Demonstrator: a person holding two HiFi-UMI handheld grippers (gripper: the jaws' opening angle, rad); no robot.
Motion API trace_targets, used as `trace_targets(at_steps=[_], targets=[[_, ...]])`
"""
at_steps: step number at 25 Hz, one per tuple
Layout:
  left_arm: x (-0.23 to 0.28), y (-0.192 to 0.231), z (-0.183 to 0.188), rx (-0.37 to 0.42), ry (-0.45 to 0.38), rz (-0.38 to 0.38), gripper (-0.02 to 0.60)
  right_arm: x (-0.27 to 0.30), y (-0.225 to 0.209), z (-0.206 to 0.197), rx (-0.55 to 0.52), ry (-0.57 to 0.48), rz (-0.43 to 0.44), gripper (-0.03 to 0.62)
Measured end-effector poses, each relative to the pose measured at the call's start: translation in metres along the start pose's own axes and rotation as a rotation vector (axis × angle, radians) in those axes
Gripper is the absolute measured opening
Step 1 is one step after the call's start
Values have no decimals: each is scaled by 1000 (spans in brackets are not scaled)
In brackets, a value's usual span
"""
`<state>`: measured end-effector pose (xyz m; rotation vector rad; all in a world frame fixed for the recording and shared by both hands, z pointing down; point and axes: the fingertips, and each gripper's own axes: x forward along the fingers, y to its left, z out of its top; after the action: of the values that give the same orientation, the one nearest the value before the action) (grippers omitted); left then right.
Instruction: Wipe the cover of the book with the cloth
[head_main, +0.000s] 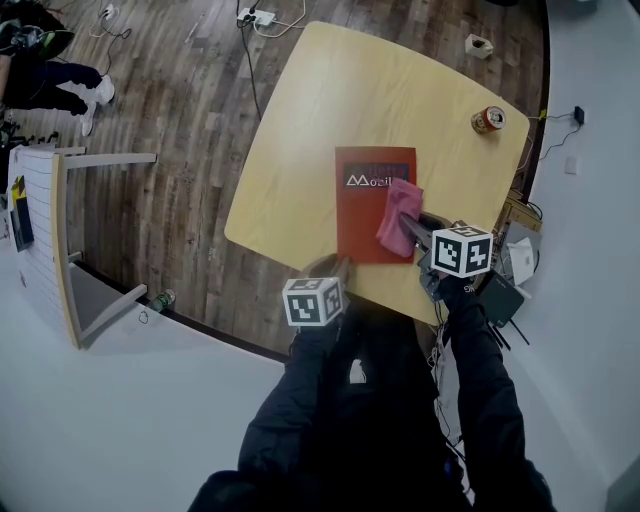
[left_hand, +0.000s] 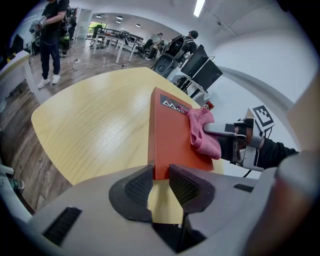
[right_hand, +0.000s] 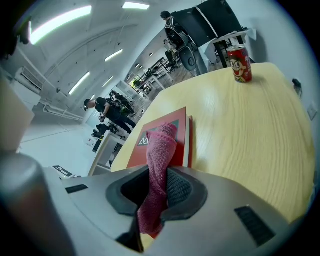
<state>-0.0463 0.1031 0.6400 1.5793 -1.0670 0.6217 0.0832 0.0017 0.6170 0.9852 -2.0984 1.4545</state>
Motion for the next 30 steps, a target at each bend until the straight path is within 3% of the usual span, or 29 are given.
trace_targets(at_steps=[6,17,30], targets=[[0,0,0,-3,1,-2,120,-5,1,3,-10,-3,1,80],[0,0,0,-5,4,-5,120,5,61,4,-10,-24,130,80],[0,0,0,-3,11,-15,120,38,89,-17,33,26,189,80]])
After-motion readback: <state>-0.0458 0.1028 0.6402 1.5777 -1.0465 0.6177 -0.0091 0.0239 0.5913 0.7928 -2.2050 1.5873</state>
